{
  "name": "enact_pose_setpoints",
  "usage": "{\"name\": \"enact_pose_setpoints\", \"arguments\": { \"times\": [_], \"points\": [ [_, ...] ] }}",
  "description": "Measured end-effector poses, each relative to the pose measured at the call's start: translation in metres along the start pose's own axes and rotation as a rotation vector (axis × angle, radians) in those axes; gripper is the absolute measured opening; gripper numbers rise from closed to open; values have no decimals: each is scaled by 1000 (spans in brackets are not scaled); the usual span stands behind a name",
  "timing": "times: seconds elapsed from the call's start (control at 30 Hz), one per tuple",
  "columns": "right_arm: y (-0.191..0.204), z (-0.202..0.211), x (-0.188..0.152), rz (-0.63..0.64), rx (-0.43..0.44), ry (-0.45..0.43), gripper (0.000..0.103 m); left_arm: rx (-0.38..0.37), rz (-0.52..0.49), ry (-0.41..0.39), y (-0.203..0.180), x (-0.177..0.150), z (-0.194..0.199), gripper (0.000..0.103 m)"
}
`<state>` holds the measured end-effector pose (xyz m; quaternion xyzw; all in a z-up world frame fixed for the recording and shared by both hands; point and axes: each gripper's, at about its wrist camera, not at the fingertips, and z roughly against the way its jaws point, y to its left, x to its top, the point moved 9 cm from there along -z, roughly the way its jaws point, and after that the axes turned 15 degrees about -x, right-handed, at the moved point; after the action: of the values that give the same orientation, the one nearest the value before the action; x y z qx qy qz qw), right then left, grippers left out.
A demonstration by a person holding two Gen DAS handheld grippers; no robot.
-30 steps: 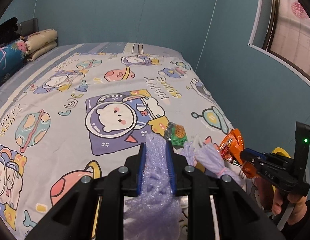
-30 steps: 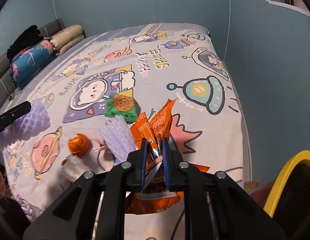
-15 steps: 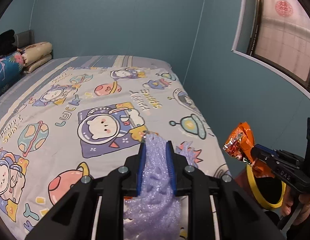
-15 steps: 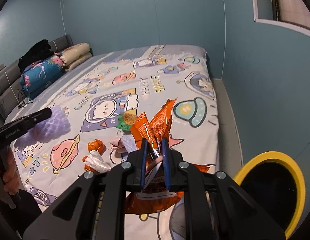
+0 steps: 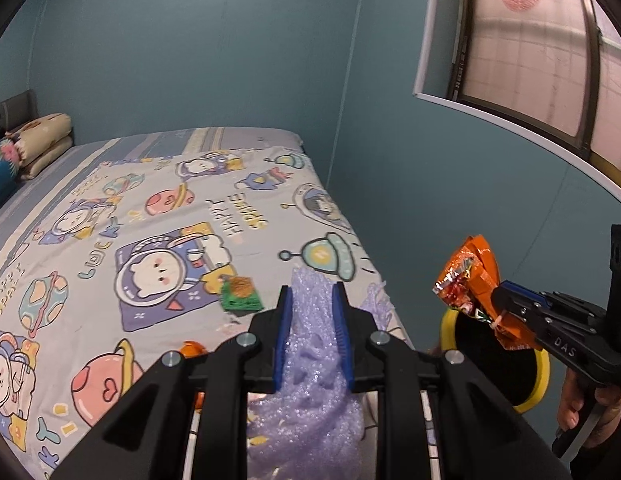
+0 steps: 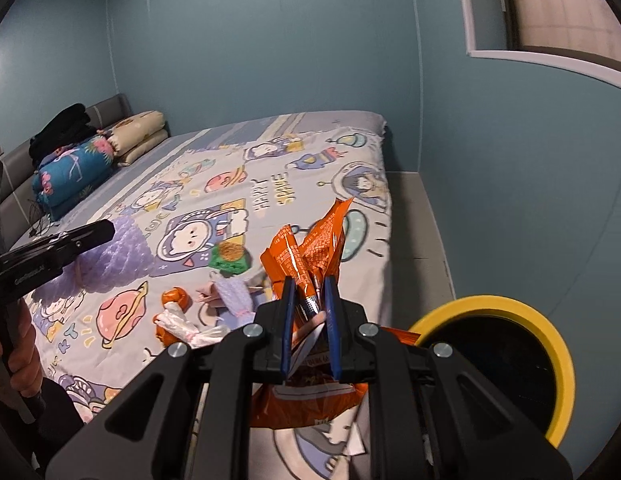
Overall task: Collect trash
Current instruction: 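Carry the purple net with the left tool while the right tool carries the orange wrapper to the bin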
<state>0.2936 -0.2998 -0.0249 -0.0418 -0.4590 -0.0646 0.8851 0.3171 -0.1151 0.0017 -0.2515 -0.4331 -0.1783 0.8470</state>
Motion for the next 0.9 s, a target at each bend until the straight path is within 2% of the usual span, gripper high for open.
{"name": "enact_pose_setpoints", "arguments": {
  "times": [0.57, 0.9],
  "points": [
    [-100, 7, -20, -111, -107, 17, 14, -97, -126, 45, -99, -3, -50, 20],
    [-142, 0, -36, -160, -163, 50, 14, -157, -209, 98, -153, -14, -93, 20]
  ]
}}
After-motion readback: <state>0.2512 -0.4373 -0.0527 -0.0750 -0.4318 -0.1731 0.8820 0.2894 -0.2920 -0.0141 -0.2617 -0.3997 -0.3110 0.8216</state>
